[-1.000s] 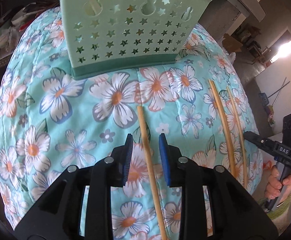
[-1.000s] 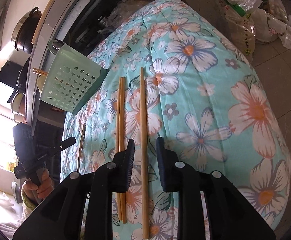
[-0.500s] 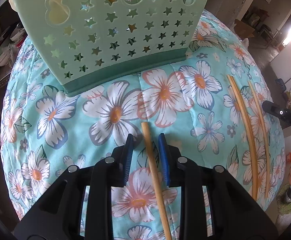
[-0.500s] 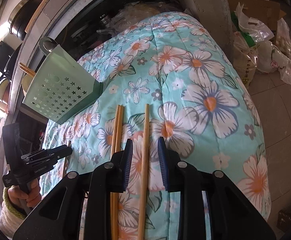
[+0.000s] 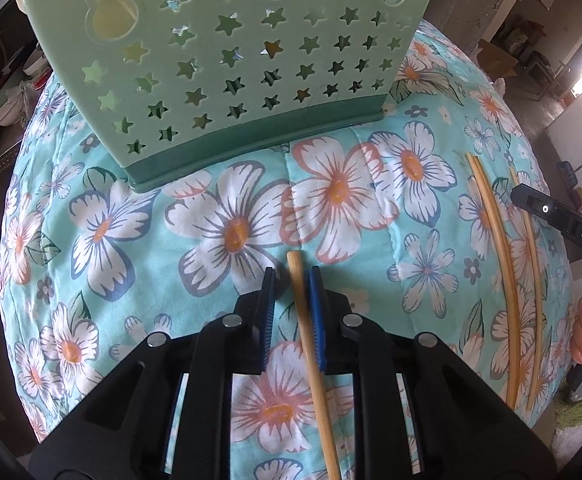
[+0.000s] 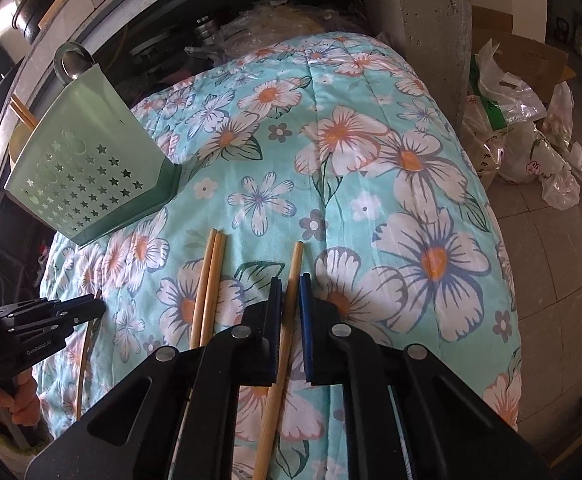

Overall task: Organize utensils
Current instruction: 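Lift both held chopsticks and carry them toward the green holder, then lower the left tool's chopstick into the holder while the right tool holds its chopstick above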

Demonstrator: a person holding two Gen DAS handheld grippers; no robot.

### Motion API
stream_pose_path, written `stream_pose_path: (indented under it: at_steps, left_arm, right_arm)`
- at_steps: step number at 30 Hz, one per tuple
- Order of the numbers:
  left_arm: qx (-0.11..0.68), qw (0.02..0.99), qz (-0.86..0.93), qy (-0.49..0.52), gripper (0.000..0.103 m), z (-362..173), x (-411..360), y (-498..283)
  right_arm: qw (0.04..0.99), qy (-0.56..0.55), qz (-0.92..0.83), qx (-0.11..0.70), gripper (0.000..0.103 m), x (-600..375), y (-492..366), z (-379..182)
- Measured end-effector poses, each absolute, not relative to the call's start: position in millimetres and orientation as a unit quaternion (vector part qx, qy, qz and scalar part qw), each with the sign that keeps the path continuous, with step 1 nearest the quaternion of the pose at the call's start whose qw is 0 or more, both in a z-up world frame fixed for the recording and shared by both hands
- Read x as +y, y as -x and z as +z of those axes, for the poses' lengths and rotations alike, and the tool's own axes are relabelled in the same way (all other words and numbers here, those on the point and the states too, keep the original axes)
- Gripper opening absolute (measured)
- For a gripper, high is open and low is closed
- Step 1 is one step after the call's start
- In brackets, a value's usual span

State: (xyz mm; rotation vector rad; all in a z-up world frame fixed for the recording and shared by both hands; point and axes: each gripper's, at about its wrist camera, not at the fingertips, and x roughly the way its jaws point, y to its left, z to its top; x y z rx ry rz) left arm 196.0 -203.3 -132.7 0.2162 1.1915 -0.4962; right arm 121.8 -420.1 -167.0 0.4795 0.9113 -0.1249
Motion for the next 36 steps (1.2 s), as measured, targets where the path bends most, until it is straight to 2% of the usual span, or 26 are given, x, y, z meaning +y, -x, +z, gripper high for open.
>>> stream_pose_path:
  at_steps: [3,12,25,36]
  left_arm:
    - [0.552,0.796,-0.233,-0.088,0.008,-132.8,-199.9,-198.7]
    - [0.541,0.804,-0.243,-0.032,0.006,-116.5,-172.3,-198.6]
    - [0.485,0.821,-0.3,0.042,0.006,-25.1,-116.2,-158.7]
    - [0.402,0.864,-0.297,0.061,0.006,52.7,-72.9,-140.7]
  right_arm:
    - [0.868,-0.247,-0.055,0.428,0.008,-423.3,-115.1,-163.5]
    - [0.874,-0.3,-0.025,0.381,0.007,-427.8,-78.7,-125.8]
    - [0.912,-0.276,0.056,0.299,0.007,-387.3,-39.6,-38.5]
    - [0.918,-0.248,0.084,0.298,0.007,-359.9,-45.4,-31.8]
